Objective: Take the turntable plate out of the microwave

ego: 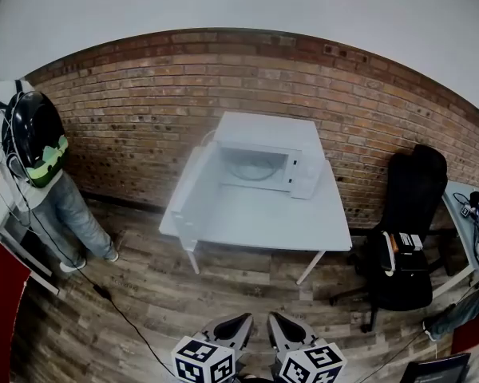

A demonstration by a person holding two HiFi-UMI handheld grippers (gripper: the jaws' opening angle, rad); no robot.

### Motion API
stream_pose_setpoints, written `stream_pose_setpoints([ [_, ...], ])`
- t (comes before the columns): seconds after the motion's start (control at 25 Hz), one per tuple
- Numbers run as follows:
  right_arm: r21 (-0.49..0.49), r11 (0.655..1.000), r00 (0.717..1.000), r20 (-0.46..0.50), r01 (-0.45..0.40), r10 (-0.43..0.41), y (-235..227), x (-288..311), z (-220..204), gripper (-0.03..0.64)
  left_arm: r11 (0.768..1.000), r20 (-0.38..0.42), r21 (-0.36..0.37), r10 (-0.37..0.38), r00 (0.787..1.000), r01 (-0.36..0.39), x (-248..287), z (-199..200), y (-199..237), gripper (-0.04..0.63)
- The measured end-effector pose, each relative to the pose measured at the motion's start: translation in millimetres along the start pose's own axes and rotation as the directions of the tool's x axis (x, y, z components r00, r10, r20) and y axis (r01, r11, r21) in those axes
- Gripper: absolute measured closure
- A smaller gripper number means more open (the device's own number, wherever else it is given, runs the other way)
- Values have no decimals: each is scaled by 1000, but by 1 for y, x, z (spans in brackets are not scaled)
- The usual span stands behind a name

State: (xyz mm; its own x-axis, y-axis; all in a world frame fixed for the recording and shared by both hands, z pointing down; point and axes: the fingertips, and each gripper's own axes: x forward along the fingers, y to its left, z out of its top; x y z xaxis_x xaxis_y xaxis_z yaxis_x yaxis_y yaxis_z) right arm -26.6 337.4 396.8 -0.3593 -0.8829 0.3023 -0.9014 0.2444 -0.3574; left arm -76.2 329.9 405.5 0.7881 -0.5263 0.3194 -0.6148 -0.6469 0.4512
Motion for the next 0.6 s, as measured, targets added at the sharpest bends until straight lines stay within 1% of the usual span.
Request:
stream_pose_setpoints([
  [0.28,-16,999,999,-3,-42,42,-17,-14,3,598,1000,27,-13,29,999,-29,15,-2,-12,586],
  [0.4,-28,999,1000,-10,-30,30,-27,-17,2,598,999,30,-16,41,999,-41,20,-3,-16,586],
  [0.6,-23,999,1000,-21,-23,23,-34,-9,-3,598,998,24,-34,50,998,-49,30,-4,-8,586],
])
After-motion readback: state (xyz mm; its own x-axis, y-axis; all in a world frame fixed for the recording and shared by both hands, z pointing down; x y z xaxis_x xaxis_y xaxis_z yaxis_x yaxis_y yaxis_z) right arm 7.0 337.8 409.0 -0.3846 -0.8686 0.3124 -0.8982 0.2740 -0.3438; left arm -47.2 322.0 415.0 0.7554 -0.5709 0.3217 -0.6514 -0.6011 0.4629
